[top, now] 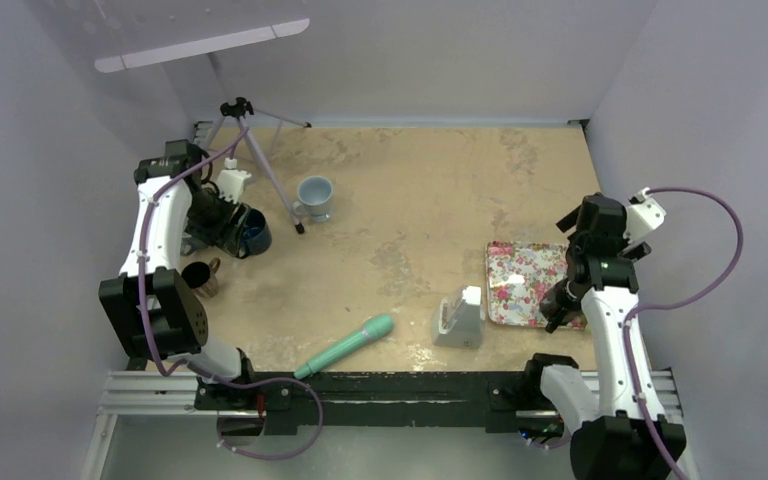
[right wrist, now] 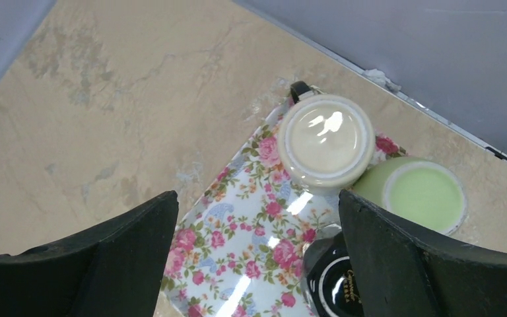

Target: Turn the mug right side up

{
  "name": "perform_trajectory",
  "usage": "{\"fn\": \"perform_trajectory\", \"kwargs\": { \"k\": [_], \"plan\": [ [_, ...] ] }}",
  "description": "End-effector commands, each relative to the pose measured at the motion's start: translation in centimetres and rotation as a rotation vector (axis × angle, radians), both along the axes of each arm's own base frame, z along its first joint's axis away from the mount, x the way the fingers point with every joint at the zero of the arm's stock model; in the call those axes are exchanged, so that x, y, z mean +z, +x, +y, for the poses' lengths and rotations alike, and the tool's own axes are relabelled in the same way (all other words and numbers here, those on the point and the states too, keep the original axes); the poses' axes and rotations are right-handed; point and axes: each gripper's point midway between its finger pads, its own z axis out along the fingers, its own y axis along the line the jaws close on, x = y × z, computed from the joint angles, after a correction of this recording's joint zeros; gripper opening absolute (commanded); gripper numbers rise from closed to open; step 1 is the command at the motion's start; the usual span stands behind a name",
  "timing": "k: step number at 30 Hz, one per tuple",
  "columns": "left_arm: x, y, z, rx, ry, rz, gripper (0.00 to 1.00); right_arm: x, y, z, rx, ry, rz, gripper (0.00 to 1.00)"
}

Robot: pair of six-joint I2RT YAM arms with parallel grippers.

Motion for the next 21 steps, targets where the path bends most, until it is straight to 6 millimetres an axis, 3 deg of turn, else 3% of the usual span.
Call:
{"fn": "perform_trajectory", "kwargs": {
  "k": [1, 6, 11, 17, 21],
  "plan": [
    [2.6, -0.1, -2.7, -0.028, -0.059, -0.049, 0.61, -0.5, 1.3, -2.0, -0.009, 0.002, -0.024, 0.96],
    [3.0, -0.2, -4.1, -0.042, -0.118, -0.063, 0.61, -3.2, 3.5, -3.8, 0.017, 0.044, 0.072, 0.99],
    [2.5, -0.6, -3.9, -0.079, -0.102, -0.076, 0.61, -6.4, 3.8, -5.1, 0.023, 0.065, 0.209, 0.98],
    [1.6, -0.3, -3.9, -0.085, -0.116, -0.057, 0.61, -7.8, 4.1, -3.6, 0.125, 0.100, 0.239, 0.93],
    [1.7, 0.1, -4.0, -0.087, -0.122, -0.057, 0.61, -9.0, 4.5, -1.2, 0.241, 0.185, 0.229, 0.88]
  ]
}}
